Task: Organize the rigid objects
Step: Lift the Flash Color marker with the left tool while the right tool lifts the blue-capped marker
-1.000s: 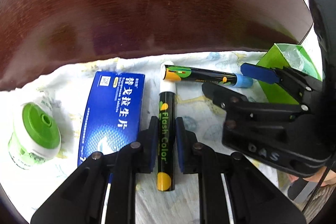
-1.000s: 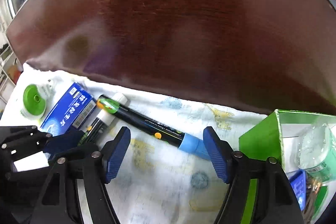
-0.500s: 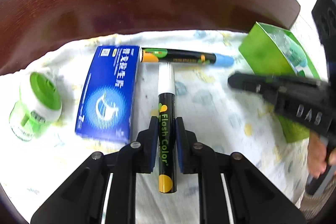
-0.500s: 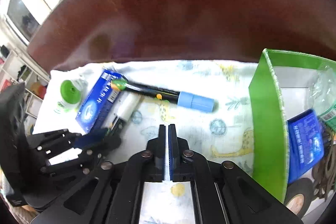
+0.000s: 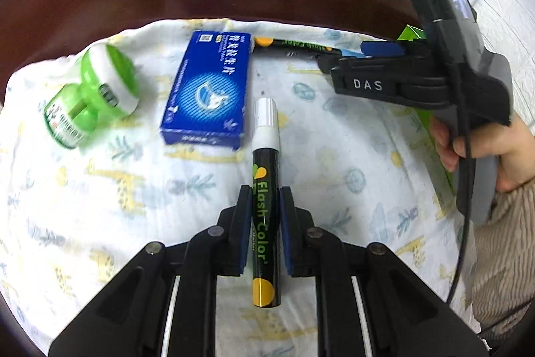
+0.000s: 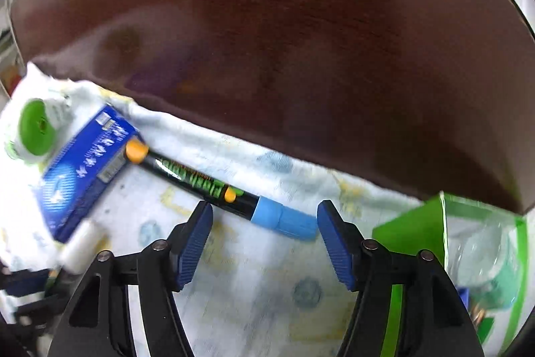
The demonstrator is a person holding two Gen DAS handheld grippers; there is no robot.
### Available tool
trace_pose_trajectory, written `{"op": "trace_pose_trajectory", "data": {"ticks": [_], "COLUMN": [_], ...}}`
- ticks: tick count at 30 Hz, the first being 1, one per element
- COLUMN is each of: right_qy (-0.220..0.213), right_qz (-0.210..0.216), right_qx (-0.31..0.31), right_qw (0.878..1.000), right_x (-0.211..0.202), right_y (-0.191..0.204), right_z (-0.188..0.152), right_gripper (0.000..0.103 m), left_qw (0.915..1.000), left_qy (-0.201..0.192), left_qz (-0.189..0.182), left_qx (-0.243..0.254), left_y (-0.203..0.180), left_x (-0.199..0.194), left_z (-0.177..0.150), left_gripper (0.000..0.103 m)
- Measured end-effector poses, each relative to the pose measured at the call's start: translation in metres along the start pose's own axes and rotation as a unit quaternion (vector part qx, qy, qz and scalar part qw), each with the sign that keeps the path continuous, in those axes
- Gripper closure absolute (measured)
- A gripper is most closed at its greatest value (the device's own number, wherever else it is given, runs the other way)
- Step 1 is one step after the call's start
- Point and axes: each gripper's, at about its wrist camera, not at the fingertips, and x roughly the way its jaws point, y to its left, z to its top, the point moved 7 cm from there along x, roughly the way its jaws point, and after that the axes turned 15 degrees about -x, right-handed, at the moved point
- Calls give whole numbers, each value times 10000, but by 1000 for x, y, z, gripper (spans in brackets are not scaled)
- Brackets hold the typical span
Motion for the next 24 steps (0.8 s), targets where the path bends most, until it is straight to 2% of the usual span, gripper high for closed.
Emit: {"op": "trace_pose_trajectory", "data": {"ticks": [2,3,6,8,9,12,13,14,15,16,17,18,20,21,22,23,24], "right_qy": [100,132,115,129,201,215,174,109,7,-74,-81,-71,-30,49,10,93,101], "right_qz": [4,135,960,1727,1980,2206,2267,2248,2098,1906,1771,1689,1761,1800,1639,1433,1451], "right_qx": [-82,-110,-102,84,182,313,357,386,409,448,485,487,399,430,523,406,497], "right_qw": [9999,9998,9953,9849,9798,9746,9732,9736,9769,9806,9830,9844,9836,9827,9851,9888,9881], "right_x": [1,2,-11,-20,-23,-35,-37,-39,-46,-45,-43,-44,-35,-37,-40,-40,-42], "right_y": [3,10,31,50,58,75,80,81,80,79,81,78,86,83,77,76,74], "right_z": [4,9,9,4,-1,-10,-10,-9,-12,-9,-10,-13,-11,-15,-18,-19,-21], "right_gripper": [60,63,79,85,85,85,85,80,66,57,42,41,41,53,71,84,84], "left_qw": [9999,9999,9996,9995,9995,9993,9993,9993,9993,9993,9992,9991,9990,9987,9986,9989,9991], "left_qy": [-18,-21,-28,-55,-64,-73,-70,-68,-65,-92,-122,-147,-224,-256,-288,-262,-258], "left_qz": [49,61,67,86,93,85,83,101,132,194,271,321,367,435,445,397,336], "left_qx": [-85,-130,-257,-286,-305,-361,-356,-362,-341,-305,-268,-220,-157,-62,-4,7,18], "left_y": [4,7,11,15,16,20,29,27,26,25,23,21,18,16,14,12,10], "left_x": [-2,-3,-4,-6,-6,-9,-14,-17,-17,-16,-11,-9,-5,-4,-4,-3,-5], "left_z": [-5,-4,-1,-2,-3,-6,-5,-4,-3,-1,4,8,13,14,14,14,12], "left_gripper": [89,89,89,89,89,89,88,88,88,88,88,88,88,88,89,89,89]}}
